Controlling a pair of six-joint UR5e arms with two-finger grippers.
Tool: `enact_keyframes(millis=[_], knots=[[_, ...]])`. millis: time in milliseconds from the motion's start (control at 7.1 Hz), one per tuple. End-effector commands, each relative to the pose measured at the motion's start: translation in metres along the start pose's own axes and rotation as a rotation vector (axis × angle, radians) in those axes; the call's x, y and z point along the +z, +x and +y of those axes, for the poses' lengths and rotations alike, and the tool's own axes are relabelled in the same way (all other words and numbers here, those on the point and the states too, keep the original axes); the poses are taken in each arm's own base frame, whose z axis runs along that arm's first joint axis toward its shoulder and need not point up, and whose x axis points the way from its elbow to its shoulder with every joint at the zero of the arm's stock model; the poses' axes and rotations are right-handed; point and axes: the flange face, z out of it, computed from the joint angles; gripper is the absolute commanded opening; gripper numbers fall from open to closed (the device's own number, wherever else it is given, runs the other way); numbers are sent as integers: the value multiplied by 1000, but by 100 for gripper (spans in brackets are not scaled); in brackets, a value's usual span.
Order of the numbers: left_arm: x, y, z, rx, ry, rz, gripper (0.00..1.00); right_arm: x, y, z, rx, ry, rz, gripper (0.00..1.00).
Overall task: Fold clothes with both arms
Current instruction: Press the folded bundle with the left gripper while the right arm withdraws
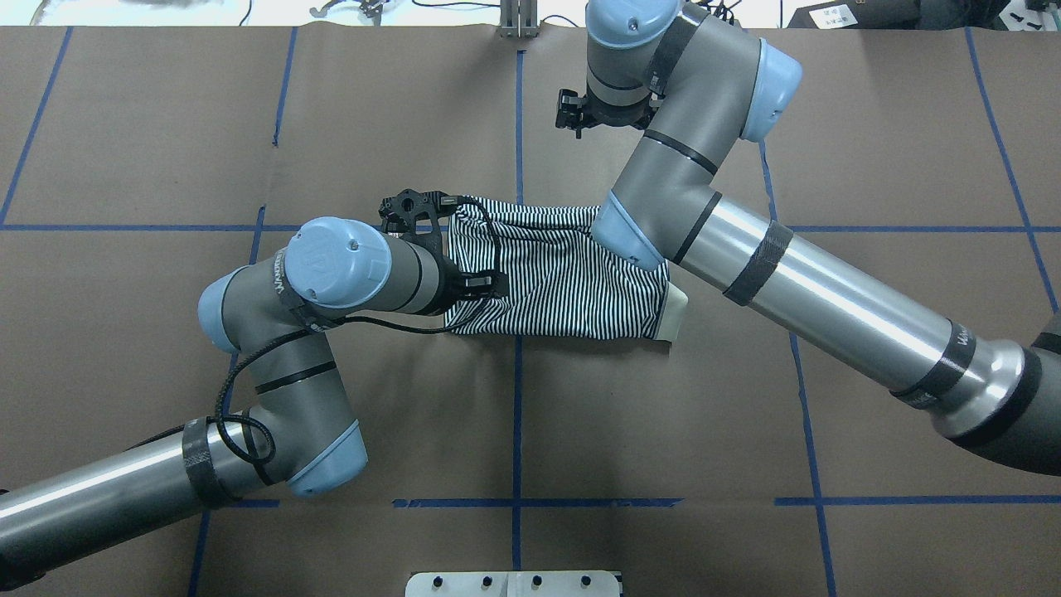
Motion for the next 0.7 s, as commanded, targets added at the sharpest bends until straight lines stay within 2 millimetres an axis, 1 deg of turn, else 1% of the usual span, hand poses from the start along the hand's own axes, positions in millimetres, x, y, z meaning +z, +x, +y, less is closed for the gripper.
enact_keyframes(millis=[0, 141, 282, 422, 563], knots=[[17, -1, -4, 0, 21, 2, 78, 1, 8, 5, -2, 1, -2, 100], [26, -7, -4, -1, 19, -3, 71, 1, 10, 6, -2, 3, -3, 100], [27, -8, -3, 1, 18, -3, 66, 2, 10, 6, -2, 4, -1, 100], [26, -7, -2, 1, 17, 4, 65, 2, 11, 6, -2, 5, 0, 100], [27, -4, 6, 7, 8, 10, 61, 5, 13, 6, -1, 3, 4, 100]])
